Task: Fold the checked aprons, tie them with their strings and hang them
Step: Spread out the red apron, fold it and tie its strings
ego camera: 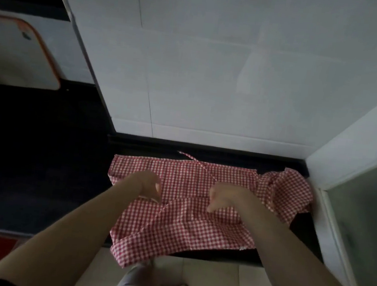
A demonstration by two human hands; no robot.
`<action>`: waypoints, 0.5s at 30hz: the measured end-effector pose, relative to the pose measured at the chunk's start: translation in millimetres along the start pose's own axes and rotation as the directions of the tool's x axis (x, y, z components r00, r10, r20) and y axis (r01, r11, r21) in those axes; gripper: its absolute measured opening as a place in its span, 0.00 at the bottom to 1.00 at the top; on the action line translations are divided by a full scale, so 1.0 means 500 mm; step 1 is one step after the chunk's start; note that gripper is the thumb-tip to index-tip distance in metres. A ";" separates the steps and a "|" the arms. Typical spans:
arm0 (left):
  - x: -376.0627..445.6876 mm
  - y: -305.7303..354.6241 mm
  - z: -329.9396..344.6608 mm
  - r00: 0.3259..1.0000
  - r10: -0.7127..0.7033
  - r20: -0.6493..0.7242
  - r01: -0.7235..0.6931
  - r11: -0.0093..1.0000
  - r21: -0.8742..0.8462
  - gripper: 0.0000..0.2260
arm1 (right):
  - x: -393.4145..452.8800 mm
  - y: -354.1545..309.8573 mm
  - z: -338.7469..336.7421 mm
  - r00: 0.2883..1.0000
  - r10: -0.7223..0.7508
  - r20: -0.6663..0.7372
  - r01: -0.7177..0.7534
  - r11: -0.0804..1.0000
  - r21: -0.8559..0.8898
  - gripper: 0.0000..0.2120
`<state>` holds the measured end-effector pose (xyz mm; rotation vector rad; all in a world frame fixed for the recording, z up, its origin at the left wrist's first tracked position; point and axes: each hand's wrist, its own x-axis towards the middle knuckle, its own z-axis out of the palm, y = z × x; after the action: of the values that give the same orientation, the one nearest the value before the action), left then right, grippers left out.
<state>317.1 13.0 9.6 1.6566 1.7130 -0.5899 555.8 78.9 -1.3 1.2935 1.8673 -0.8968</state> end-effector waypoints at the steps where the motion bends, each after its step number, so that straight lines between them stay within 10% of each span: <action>1: 0.018 -0.002 0.042 0.999 0.025 -0.026 -0.025 1.000 0.000 0.20 | 0.007 -0.006 0.028 0.998 -0.042 -0.036 0.042 0.999 -0.014 0.23; 10: 0.049 -0.016 0.203 0.971 -0.010 -0.241 -0.023 0.991 -0.134 0.32 | 0.041 -0.012 0.146 0.985 -0.032 -0.167 0.031 0.999 -0.006 0.40; 15: 0.023 -0.013 0.224 0.941 0.076 -0.331 -0.151 0.967 -0.207 0.31 | 0.032 -0.014 0.185 0.953 -0.003 -0.303 0.020 0.998 0.055 0.22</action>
<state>328.6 -60.7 -75.0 1.7374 1.8145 -0.0598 558.4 7.4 -62.2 1.5278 2.0973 -0.7970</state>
